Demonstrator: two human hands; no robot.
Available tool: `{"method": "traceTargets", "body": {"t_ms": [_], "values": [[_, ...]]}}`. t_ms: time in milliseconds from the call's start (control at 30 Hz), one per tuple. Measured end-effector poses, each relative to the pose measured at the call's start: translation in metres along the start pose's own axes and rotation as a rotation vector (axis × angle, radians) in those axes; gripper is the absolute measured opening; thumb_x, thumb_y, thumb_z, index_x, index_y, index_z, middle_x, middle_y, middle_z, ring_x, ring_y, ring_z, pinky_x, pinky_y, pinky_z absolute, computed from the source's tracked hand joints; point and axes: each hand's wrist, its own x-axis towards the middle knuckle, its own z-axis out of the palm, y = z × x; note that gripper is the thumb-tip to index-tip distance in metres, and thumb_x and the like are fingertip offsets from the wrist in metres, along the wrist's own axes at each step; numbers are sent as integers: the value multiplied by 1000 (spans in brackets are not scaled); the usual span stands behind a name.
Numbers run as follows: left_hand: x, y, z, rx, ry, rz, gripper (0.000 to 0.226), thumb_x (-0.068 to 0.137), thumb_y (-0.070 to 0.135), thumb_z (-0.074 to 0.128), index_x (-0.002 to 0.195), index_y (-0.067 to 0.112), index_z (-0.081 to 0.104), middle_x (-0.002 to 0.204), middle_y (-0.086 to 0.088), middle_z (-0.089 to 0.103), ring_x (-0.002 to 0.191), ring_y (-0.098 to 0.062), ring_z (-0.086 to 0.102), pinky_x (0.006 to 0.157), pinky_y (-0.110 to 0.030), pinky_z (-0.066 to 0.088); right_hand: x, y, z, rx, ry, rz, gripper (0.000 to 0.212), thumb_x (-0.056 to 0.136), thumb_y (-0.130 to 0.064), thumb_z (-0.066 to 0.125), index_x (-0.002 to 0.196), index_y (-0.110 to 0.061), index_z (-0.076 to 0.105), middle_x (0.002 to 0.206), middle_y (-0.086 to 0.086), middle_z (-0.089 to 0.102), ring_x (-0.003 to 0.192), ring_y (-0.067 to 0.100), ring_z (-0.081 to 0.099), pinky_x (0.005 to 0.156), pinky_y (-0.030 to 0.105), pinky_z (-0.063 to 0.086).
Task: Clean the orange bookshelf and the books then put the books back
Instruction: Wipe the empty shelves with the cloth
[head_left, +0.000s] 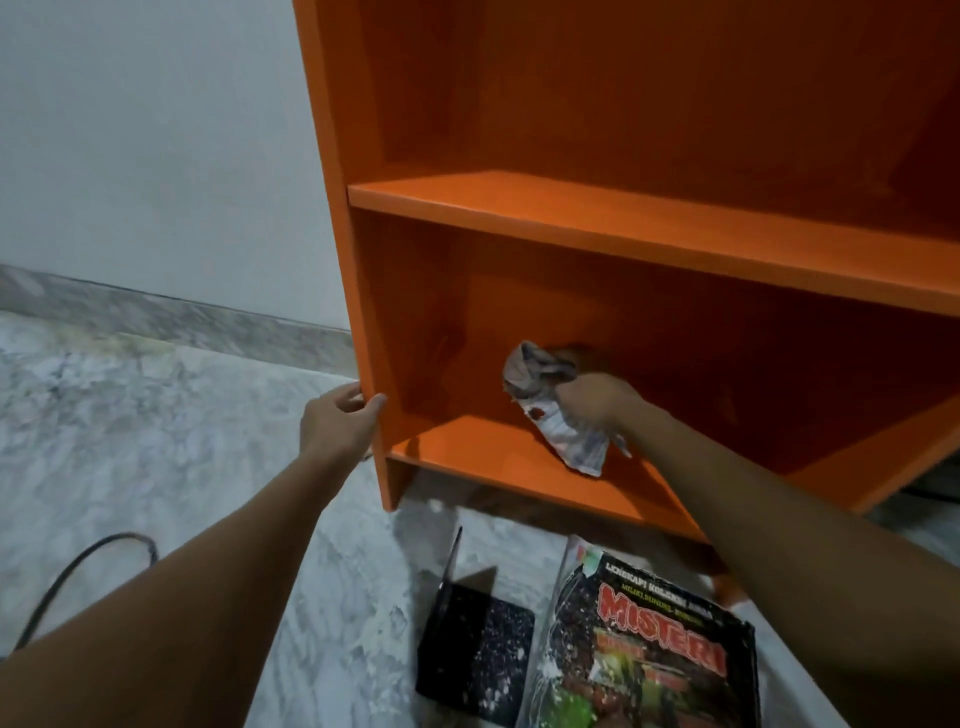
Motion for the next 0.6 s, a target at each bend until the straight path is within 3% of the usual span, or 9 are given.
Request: {"method": "traceTargets", "body": {"t_ms": [33, 100, 167, 233, 300, 400, 500, 600], "values": [[1, -6, 2, 21, 6, 15, 40, 95, 29, 62, 132, 13, 60, 127, -11, 65, 108, -29, 64, 68, -28, 50, 11, 1, 2, 54, 14, -50, 28, 99, -14, 47, 74, -8, 59, 73, 8, 56, 66, 16, 53, 59, 21, 46], [7, -18, 4, 48, 12, 53, 36, 94, 28, 63, 126, 12, 64, 119, -9, 69, 98, -22, 65, 72, -26, 49, 39, 2, 11, 153, 154, -201, 17, 96, -13, 55, 88, -3, 67, 85, 11, 65, 78, 21, 62, 73, 29, 52], [13, -26, 6, 73, 0, 93, 31, 93, 26, 64, 121, 11, 68, 107, -4, 72, 91, -19, 66, 74, -26, 49, 64, -3, 21, 121, 241, -280, 18, 95, -13, 56, 80, -5, 63, 72, 9, 55, 65, 17, 49, 61, 33, 40], [20, -30, 6, 132, -19, 113, 28, 93, 26, 64, 116, 11, 70, 96, 0, 70, 82, -16, 65, 66, -22, 47, 91, -11, 31, 144, 306, -338, 28, 94, -11, 53, 68, -2, 50, 64, 14, 39, 60, 17, 35, 58, 32, 25], [27, -29, 4, 189, -55, 133, 22, 93, 25, 64, 108, 12, 72, 90, 2, 69, 77, -15, 66, 63, -22, 48, 116, -19, 41, 205, 355, -359, 28, 92, -16, 52, 67, -4, 51, 63, 16, 42, 61, 15, 36, 57, 28, 21], [38, -29, -2, 228, -128, 148, 4, 88, 20, 69, 87, 18, 72, 85, -1, 74, 74, -16, 70, 69, -30, 57, 145, -29, 60, 265, 362, -337, 18, 91, -10, 56, 88, 0, 71, 80, 11, 62, 75, 18, 53, 58, 22, 25], [44, -32, -9, 196, -192, 129, 8, 84, 14, 72, 78, 19, 73, 78, -2, 76, 72, -19, 72, 72, -34, 60, 167, -32, 82, 309, 275, -287, 22, 92, 1, 58, 111, 8, 68, 110, 25, 68, 98, 33, 64, 69, 28, 37], [49, -31, -12, 149, -241, 105, 3, 83, 12, 74, 84, 13, 76, 81, -6, 77, 79, -25, 72, 76, -37, 59, 178, -32, 98, 330, 182, -248, 29, 92, 0, 60, 121, 6, 64, 119, 27, 64, 109, 40, 61, 76, 29, 43]]}}
